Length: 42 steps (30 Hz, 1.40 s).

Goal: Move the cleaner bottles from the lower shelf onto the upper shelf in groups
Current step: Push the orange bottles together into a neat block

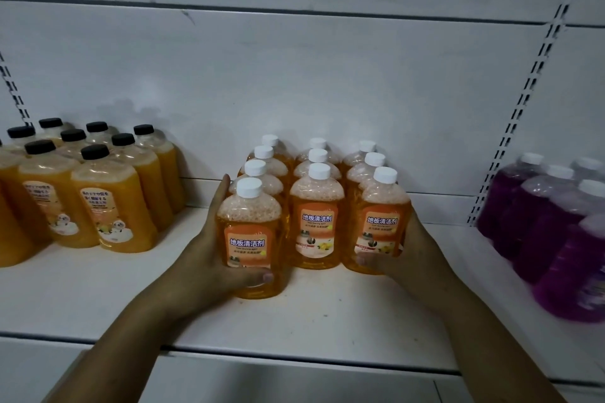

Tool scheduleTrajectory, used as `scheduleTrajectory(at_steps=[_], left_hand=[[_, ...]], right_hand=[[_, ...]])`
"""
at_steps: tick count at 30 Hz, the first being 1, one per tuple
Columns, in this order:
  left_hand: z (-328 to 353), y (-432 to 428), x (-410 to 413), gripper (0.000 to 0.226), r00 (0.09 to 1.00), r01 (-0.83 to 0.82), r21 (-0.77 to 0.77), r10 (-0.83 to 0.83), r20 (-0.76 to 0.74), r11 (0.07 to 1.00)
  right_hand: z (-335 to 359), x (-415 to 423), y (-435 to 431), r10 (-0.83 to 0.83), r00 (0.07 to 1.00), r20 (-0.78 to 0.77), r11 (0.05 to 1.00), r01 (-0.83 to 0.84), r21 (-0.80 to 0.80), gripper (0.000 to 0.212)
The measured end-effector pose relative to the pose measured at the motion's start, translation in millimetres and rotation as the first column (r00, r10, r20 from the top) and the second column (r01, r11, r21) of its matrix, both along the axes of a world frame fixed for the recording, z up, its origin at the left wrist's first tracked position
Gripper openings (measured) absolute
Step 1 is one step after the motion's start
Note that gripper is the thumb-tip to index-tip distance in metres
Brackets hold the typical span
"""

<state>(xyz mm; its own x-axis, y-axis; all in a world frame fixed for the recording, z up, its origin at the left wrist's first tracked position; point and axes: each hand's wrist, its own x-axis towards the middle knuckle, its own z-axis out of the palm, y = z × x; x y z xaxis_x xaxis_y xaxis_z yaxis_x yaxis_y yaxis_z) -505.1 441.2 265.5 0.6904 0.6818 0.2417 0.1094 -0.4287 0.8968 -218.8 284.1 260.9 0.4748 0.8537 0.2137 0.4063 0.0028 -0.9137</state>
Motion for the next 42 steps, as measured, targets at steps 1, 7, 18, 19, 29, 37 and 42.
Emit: scheduleTrajectory(at_steps=[1, 7, 18, 19, 29, 37, 42], left_hand=[[-0.6, 1.7, 0.7, 0.140, 1.000, 0.006, 0.013, -0.006, -0.004, 1.000], [-4.1, 1.4, 0.7, 0.143, 0.999, 0.003, 0.042, -0.004, 0.033, 0.999], [0.5, -2.9, -6.3, 0.135, 0.996, 0.024, 0.055, -0.028, 0.087, 0.998], [5.5, -3.6, -9.0, 0.132, 0.996, 0.006, 0.068, -0.013, 0.091, 0.998], [40.5, 2.5, -6.8, 0.128, 0.996, 0.088, 0.209, -0.087, -0.014, 0.974], [16.2, 1.0, -7.9, 0.120, 0.999, 0.040, 0.148, -0.044, 0.026, 0.988], [11.3, 2.7, -7.5, 0.120, 0.997, 0.060, 0.143, -0.067, 0.042, 0.988]], right_hand=[[1.0, 0.3, 0.1, 0.001, 1.000, -0.003, 1.000, -0.001, -0.002, 0.097], [4.8, -3.3, -0.8, -0.037, 0.998, 0.052, 0.998, 0.039, -0.048, 0.096], [20.0, -14.8, -8.8, -0.133, 0.987, 0.088, 0.991, 0.135, -0.019, 0.123], [25.0, -16.0, -10.3, -0.206, 0.964, 0.166, 0.979, 0.203, 0.033, 0.127], [79.1, -63.7, 30.1, -0.037, 0.208, 0.977, 0.993, 0.114, 0.014, 0.114], [72.1, -60.7, 41.7, -0.011, 0.107, 0.994, 0.996, 0.094, 0.000, 0.111], [69.9, -60.6, 40.3, 0.002, 0.082, 0.997, 0.997, 0.078, -0.008, 0.112]])
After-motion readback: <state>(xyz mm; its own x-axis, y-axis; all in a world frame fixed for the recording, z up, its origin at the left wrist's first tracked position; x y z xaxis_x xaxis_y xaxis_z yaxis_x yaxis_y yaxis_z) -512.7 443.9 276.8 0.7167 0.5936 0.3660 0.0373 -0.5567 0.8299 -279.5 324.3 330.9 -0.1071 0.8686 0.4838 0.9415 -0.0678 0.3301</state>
